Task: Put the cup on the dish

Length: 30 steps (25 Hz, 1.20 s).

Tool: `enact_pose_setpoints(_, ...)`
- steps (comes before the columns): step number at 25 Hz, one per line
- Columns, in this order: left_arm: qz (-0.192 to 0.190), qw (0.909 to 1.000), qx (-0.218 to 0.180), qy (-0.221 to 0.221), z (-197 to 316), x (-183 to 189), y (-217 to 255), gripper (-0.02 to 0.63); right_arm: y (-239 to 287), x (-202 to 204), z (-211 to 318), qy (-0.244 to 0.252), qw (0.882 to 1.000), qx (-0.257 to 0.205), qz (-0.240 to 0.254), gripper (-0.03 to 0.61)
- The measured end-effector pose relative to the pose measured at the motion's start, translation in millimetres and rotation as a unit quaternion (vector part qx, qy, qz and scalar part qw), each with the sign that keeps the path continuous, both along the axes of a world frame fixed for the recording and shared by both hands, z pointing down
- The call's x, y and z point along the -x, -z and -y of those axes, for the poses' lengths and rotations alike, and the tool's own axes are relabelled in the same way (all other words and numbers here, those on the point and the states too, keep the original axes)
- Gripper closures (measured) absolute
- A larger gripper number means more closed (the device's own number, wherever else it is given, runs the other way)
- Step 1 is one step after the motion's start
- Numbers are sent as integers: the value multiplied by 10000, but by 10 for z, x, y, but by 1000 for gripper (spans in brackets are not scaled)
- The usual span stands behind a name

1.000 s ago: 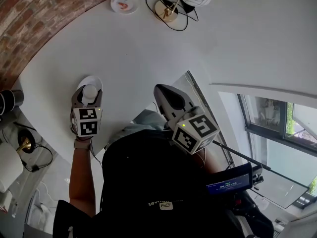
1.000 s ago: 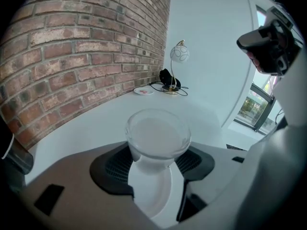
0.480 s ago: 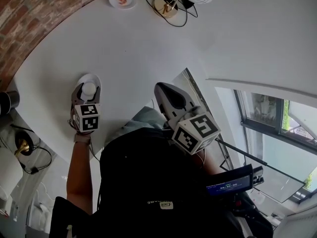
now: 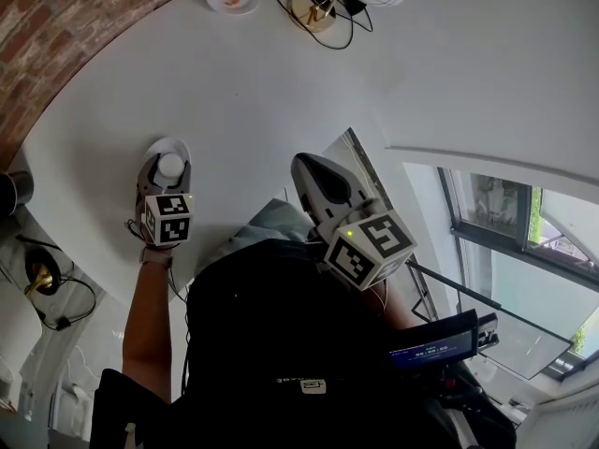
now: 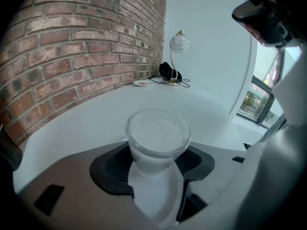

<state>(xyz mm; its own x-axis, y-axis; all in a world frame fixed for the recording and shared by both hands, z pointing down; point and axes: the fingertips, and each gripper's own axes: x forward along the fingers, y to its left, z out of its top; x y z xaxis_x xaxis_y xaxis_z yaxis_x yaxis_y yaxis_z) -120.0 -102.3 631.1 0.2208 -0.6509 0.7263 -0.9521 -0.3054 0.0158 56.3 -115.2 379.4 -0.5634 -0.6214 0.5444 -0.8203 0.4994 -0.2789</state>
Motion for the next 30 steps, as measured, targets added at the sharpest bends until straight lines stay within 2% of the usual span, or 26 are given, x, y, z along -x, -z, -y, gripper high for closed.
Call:
enact_pose_setpoints(11, -109, 9999, -50, 90, -2, 32, -89, 345, -21, 23, -7, -3, 10000, 40, 10, 574)
enact_pose_setpoints(17, -112, 9998, -145, -55, 80, 11, -76, 345, -22, 35, -9, 6, 10000, 37, 13, 574)
enact_pose_setpoints(22, 125, 9998, -131, -84, 101, 20, -104, 345, -7, 34, -4, 25, 10000, 22, 53, 574)
enact_pose_setpoints(30, 52, 10000, 68, -40, 100, 34, -127, 345, -12, 40, 4, 82, 10000, -16, 37, 574)
